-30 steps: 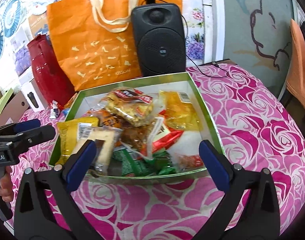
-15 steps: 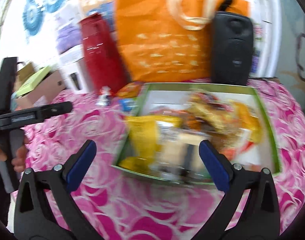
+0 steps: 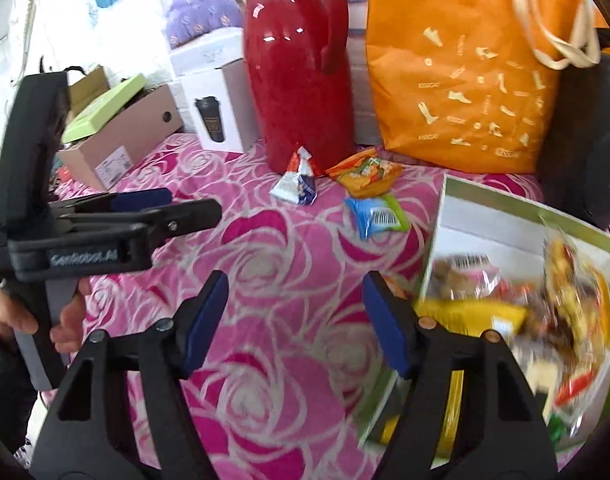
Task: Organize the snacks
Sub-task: 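Move both open tools back toward the red thermos, then grasp the white-and-red packet with the left tool while the right tool grasps the blue packet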
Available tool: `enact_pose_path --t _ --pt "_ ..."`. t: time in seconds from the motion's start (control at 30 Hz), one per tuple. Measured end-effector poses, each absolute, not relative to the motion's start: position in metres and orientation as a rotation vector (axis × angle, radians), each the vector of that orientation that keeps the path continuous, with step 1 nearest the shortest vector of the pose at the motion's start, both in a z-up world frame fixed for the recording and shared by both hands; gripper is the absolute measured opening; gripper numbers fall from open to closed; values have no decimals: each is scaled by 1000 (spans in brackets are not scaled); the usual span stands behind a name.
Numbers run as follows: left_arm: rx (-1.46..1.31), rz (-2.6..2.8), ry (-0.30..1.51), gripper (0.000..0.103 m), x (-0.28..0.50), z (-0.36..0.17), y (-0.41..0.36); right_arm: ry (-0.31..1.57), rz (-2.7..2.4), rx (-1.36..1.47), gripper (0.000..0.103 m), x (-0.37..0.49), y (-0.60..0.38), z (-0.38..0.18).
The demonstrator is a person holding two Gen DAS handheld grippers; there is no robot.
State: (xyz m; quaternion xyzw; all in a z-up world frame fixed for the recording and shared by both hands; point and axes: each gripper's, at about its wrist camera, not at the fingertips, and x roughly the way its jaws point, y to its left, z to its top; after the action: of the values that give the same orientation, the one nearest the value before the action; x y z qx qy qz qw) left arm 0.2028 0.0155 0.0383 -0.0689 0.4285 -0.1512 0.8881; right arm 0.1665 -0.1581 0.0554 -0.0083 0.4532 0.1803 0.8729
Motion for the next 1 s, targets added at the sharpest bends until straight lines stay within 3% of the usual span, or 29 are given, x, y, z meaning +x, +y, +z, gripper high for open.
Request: enact_pose_path --t 0.4,0.6,0.63,0.67,0.7,0.77,1.0 --pt "-150 -281 959 86 287 0 0 1104 272 -170 60 263 -142 2" --pt "-187 -292 989 76 314 -20 -10 1155 186 -289 60 278 -132 -10" --pt "-199 -294 999 64 318 -25 -11 1165 167 -331 59 280 -130 -14" --pt "-211 -303 1017 52 321 -30 -12 1168 152 -362 55 280 -128 -16" --pt "-224 -314 1034 51 323 -34 -13 1168 134 -395 51 281 -127 -19" --pt "-220 -322 1021 48 320 -35 -14 1151 125 -431 31 281 -129 -20" --pt "-211 -327 1003 45 293 -19 -7 1105 278 -204 26 260 -144 6"
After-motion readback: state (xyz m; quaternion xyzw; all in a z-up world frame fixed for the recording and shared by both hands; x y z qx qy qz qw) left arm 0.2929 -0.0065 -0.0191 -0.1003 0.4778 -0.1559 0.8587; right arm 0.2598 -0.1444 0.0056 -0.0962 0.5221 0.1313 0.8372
